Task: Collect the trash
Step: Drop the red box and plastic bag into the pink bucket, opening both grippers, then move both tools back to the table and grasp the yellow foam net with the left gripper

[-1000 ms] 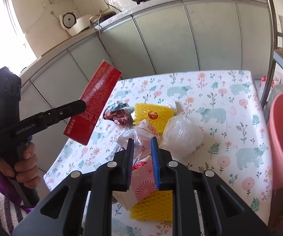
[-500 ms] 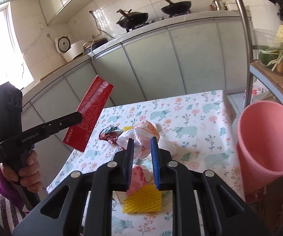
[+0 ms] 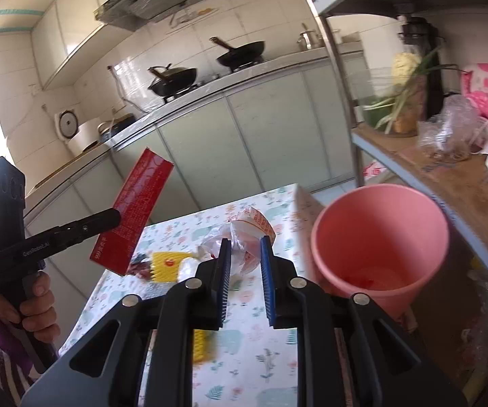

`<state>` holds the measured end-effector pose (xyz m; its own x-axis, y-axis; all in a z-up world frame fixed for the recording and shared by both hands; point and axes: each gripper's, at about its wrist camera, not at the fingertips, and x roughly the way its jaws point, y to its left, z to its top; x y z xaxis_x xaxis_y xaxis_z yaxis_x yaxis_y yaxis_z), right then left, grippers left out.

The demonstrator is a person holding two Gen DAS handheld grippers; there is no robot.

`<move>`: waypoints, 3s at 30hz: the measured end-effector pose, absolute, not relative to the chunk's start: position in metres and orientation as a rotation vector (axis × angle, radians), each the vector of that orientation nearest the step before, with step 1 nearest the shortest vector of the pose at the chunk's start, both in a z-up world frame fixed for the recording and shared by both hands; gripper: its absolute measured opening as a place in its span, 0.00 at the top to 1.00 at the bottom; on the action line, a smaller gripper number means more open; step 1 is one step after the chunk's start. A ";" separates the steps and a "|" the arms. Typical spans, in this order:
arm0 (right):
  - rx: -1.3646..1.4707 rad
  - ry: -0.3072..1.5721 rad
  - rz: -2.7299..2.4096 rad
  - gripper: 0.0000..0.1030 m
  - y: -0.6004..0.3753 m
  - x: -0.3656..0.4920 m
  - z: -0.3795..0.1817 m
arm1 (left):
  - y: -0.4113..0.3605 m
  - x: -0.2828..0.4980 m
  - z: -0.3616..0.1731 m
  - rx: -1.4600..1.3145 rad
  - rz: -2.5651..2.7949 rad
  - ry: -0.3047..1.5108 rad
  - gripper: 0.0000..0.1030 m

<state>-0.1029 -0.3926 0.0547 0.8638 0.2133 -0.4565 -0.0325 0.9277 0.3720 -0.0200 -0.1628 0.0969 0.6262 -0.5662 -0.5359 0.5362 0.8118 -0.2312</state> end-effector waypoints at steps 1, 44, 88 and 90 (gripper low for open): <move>0.367 0.511 0.113 0.83 -0.399 -0.104 0.054 | -0.169 -0.019 0.097 -0.052 -0.641 0.634 0.78; 0.422 0.746 -0.200 0.81 -0.493 -0.047 -0.038 | -0.395 0.079 -0.033 0.116 -0.763 0.965 0.77; 0.382 0.709 -0.140 0.53 -0.434 -0.067 0.002 | -0.323 0.019 0.048 0.108 -0.776 0.789 0.56; 0.372 0.707 -0.129 0.53 -0.427 -0.067 0.005 | -0.317 0.015 0.051 0.112 -0.777 0.777 0.55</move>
<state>-0.0673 -0.4274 0.0055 0.7556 0.0091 -0.6550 0.2400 0.9265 0.2897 0.0147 -0.3166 0.0511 0.4552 -0.5891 -0.6676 0.6673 0.7221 -0.1822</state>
